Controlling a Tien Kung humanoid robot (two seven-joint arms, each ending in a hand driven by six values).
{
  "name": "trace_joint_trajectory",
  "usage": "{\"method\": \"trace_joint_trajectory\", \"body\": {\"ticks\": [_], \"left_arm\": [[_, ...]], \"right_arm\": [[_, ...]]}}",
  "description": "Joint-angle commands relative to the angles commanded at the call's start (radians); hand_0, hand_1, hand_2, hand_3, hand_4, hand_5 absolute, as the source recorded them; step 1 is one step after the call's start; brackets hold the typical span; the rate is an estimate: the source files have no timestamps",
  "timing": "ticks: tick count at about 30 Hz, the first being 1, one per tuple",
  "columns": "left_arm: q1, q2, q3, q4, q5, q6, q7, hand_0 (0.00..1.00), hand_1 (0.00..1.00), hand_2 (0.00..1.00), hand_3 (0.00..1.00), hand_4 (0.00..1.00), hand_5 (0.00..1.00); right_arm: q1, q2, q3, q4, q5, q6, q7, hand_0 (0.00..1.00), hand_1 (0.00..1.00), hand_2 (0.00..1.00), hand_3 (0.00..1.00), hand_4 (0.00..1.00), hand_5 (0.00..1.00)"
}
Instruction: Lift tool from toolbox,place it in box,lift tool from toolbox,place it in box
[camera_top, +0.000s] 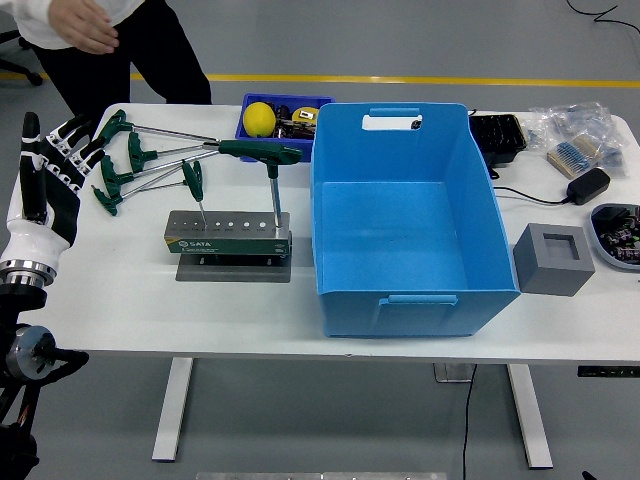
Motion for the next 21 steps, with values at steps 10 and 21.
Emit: {"method": "trace_joint_trajectory", "body": {"ticks": [10,21], "left_arm": [[0.001,0.001,0.000,0.000,0.000,-0.002,0.001,0.845,0.810,0.871,0.785,0.998,0.939],[0.002,0.001,0.001,0.000,0.004,-0.007,0.005,0.846,0.812,0.871,0.785,0.998,0.937]], "right_arm": [[-0.001,0.000,-0.002,0.000,0.000,0.000,-0.001,0.733,0.720,0.788,0.720,0.950,0.838],[-0.001,0.000,-0.001,0.000,-0.001,0.000,0.000,0.733,0.720,0.788,0.721,0.949,0.837]]}}
